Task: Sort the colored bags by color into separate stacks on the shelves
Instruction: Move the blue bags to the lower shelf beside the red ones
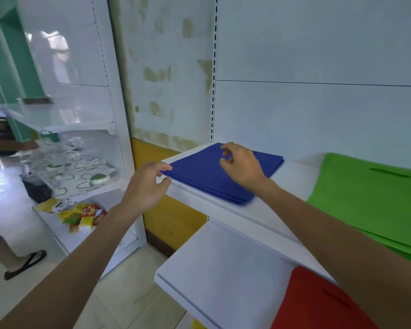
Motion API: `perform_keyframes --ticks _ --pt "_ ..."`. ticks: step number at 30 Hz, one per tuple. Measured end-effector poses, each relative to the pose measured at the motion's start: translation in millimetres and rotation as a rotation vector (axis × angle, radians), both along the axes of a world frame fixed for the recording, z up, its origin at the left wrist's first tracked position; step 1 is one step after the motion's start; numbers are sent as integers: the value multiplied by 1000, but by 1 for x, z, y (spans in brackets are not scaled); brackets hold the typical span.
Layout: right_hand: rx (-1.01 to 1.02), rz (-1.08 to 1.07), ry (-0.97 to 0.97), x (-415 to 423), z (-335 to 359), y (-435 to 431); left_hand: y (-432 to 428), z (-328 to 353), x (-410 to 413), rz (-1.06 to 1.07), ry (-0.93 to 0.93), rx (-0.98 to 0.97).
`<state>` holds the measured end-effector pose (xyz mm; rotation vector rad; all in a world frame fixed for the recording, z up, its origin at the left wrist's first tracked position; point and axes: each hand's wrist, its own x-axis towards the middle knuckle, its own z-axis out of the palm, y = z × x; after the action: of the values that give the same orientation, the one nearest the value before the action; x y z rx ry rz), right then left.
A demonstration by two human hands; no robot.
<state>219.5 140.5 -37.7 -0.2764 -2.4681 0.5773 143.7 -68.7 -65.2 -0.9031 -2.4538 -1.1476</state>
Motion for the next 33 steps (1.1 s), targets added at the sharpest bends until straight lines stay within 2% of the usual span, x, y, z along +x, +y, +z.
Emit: perform_keyframes --ticks 7,11,14,16,20,25,29,33 --pt "8 -302 -19 -33 6 47 54 2 -105 -143 -40 -98" --pt "29 -643 -337 -36 0 64 79 2 -151 -212 -116 -281" --pt "-136 -853 -443 -29 -17 62 96 -1 -163 -249 -122 -382" --pt "-202 -944 -387 -24 -24 62 106 -3 -167 -260 -107 -381" --pt "-223 -985 -322 -23 -27 57 114 -4 -171 -241 -78 -398" --pt "-164 -1042 -167 -26 -32 50 108 -7 -172 -314 -172 -155" --pt "-22 -991 -8 -28 -32 51 106 -4 -166 -278 -67 -88" --pt "35 -923 156 -28 -29 42 101 -3 -161 -223 84 -32"
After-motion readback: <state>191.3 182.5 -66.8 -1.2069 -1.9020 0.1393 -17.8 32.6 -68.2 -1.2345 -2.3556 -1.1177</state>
